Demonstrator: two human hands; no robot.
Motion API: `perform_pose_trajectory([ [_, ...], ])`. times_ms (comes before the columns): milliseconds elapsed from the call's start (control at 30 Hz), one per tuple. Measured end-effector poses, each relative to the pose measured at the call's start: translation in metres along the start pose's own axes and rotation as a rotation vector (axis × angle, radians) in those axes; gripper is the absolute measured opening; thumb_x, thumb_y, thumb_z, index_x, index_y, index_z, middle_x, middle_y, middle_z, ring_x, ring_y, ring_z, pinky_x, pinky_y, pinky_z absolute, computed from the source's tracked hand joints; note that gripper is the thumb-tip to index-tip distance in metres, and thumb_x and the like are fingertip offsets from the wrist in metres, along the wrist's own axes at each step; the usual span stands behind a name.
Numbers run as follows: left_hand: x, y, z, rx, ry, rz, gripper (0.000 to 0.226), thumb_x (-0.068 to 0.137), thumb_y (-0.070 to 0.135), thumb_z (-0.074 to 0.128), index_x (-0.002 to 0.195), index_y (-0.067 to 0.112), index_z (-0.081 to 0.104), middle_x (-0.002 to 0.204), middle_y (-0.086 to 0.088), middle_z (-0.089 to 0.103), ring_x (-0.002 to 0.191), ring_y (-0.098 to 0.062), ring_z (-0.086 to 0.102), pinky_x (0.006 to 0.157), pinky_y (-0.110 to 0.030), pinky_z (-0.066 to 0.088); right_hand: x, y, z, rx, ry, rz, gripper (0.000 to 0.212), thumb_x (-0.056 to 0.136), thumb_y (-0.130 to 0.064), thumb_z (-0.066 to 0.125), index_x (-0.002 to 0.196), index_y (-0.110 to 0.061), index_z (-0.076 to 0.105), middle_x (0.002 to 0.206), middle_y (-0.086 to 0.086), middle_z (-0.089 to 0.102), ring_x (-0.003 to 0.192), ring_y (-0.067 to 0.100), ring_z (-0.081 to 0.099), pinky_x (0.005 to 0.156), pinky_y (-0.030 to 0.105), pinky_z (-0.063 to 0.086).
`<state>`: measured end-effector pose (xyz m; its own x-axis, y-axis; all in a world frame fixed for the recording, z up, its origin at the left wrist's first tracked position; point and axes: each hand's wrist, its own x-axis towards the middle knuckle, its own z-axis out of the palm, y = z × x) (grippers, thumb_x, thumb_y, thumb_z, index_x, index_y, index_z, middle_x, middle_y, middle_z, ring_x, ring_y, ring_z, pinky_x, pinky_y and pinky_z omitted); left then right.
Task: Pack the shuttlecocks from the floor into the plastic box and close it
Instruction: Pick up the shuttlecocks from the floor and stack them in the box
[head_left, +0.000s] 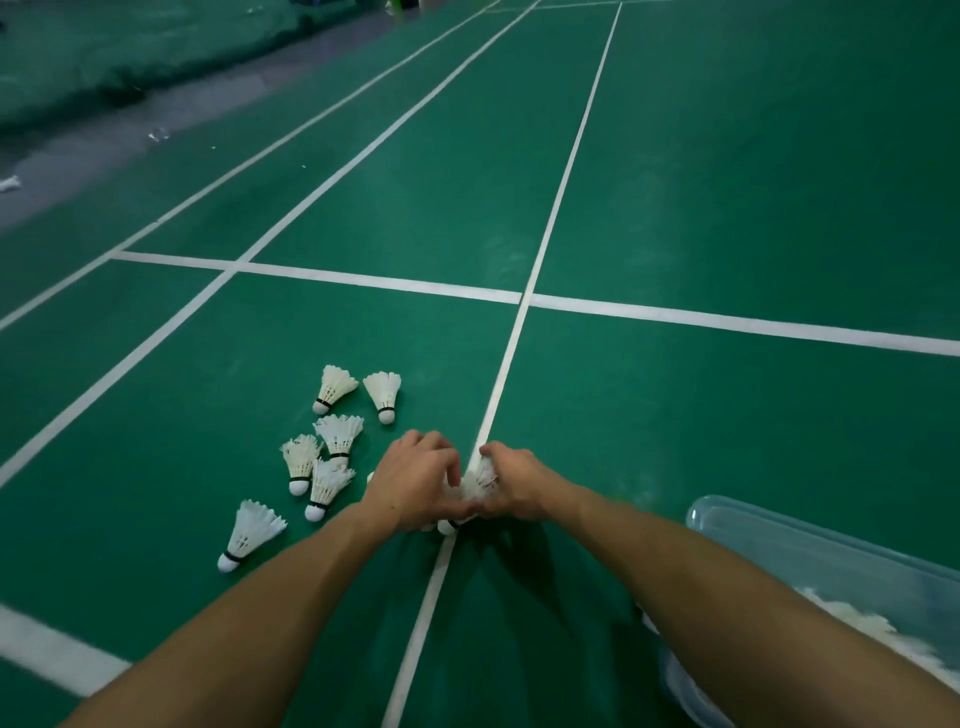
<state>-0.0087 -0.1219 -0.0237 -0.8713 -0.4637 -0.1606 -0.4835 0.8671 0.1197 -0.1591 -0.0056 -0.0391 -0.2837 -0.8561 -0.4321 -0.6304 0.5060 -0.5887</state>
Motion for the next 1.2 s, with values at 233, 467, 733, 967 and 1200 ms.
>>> perform_pose_trajectory([
  [233, -0.064, 0.056, 0.015, -0.333, -0.061, 0.004, 0.029, 0.085, 0.050, 0.081, 0.080, 0.039, 0.055, 0.117, 0.010, 0.057, 0.107, -0.012, 0.061, 0.094, -0.032, 0.053, -0.081, 0.013, 0.014, 0.016, 0.027, 0.018, 0.055, 0.083, -0.036, 0.089, 0.123, -0.012, 0.060, 0.118, 0.011, 0.071, 0.102, 0.027, 0.067, 0.085, 0.035, 0.054],
  [467, -0.077, 0.075, 0.028, -0.325, -0.034, -0.063, 0.067, 0.072, 0.053, 0.088, 0.123, 0.031, 0.051, 0.122, 0.014, 0.056, 0.102, -0.013, 0.062, 0.088, -0.040, 0.058, -0.114, 0.017, 0.028, -0.143, 0.076, 0.059, 0.056, 0.087, -0.044, 0.082, 0.132, -0.019, 0.059, 0.131, 0.013, 0.045, 0.112, 0.039, 0.063, 0.104, 0.046, 0.051],
  [733, -0.070, 0.078, 0.025, -0.141, -0.022, -0.034, 0.049, 0.073, 0.062, 0.076, 0.111, 0.035, 0.061, 0.108, 0.016, 0.067, 0.092, -0.009, 0.066, 0.077, -0.036, 0.059, -0.099, 0.014, 0.016, -0.040, 0.037, 0.036, 0.053, 0.079, -0.030, 0.091, 0.123, -0.015, 0.068, 0.124, 0.011, 0.070, 0.110, 0.029, 0.067, 0.092, 0.032, 0.054],
  [967, -0.080, 0.084, -0.036, -0.127, 0.126, -0.001, 0.044, 0.072, 0.055, 0.081, 0.107, 0.040, 0.059, 0.099, 0.023, 0.066, 0.083, -0.005, 0.062, 0.067, -0.030, 0.052, -0.147, 0.001, -0.041, 0.015, 0.169, -0.137, 0.046, 0.083, -0.032, 0.088, 0.120, -0.018, 0.066, 0.117, 0.002, 0.068, 0.101, 0.019, 0.064, 0.086, 0.032, 0.053],
  [1200, -0.087, 0.162, -0.125, -0.014, 0.217, 0.204, 0.044, 0.075, 0.061, 0.074, 0.111, 0.042, 0.056, 0.104, 0.024, 0.067, 0.082, -0.003, 0.061, 0.067, -0.025, 0.053, -0.285, 0.030, -0.142, 0.075, 0.377, -0.145, 0.037, 0.089, -0.028, 0.082, 0.121, -0.018, 0.066, 0.117, 0.003, 0.066, 0.079, 0.009, 0.065, 0.073, 0.026, 0.057],
])
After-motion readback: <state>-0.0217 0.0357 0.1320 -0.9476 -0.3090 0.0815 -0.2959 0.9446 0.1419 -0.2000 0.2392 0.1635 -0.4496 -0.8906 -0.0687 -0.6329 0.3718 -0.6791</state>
